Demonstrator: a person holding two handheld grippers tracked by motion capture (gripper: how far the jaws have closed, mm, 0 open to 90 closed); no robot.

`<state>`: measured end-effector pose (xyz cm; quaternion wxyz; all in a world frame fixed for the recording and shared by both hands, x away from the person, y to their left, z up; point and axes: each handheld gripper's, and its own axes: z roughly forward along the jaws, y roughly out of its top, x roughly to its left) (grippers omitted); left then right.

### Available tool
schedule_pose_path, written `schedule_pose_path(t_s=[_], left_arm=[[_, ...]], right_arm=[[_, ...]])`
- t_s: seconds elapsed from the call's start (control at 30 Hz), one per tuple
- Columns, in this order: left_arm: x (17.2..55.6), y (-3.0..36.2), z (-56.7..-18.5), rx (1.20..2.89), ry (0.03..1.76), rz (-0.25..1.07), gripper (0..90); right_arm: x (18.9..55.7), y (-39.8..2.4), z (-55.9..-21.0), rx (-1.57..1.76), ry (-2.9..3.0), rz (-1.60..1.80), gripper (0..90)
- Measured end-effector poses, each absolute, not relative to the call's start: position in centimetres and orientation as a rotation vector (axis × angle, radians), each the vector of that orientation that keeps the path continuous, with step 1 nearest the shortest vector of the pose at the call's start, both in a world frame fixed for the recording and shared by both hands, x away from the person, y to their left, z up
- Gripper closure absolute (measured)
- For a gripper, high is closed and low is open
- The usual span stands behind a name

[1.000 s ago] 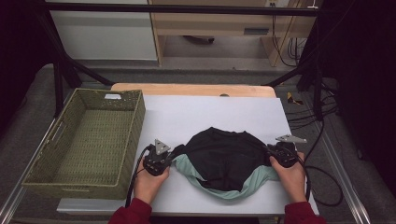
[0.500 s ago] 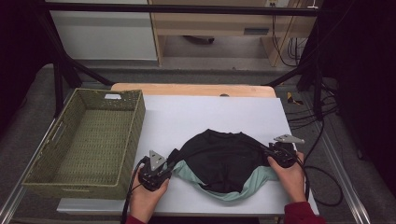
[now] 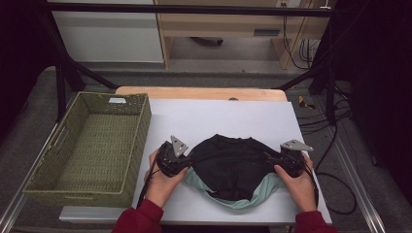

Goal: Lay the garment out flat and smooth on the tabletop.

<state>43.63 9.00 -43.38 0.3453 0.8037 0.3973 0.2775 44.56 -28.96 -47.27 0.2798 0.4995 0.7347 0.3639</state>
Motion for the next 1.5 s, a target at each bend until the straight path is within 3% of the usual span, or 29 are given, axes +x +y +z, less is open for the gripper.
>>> schedule_pose_path(t_s=[0.23,0.43,0.7,1.13,1.5], left_arm=[[45.8,9.0,-42.3,2.061,1.049,0.629,37.9],[47.5,9.4,-41.6,2.030,1.068,0.658,29.3],[48.5,9.0,-42.2,2.016,1.046,0.633,27.8],[50.1,8.2,-43.5,2.001,1.053,0.615,26.2],[50.3,6.7,-44.1,2.096,1.013,0.564,25.4]], right_arm=[[44.5,-28.4,-47.0,1.338,1.965,0.967,19.4],[45.0,-27.9,-47.1,1.348,1.978,0.962,15.1],[45.6,-27.4,-47.2,1.324,2.003,0.902,12.9],[47.1,-26.6,-45.7,1.239,2.198,0.881,20.2],[48.6,-27.0,-46.3,1.281,2.174,0.899,22.4]])
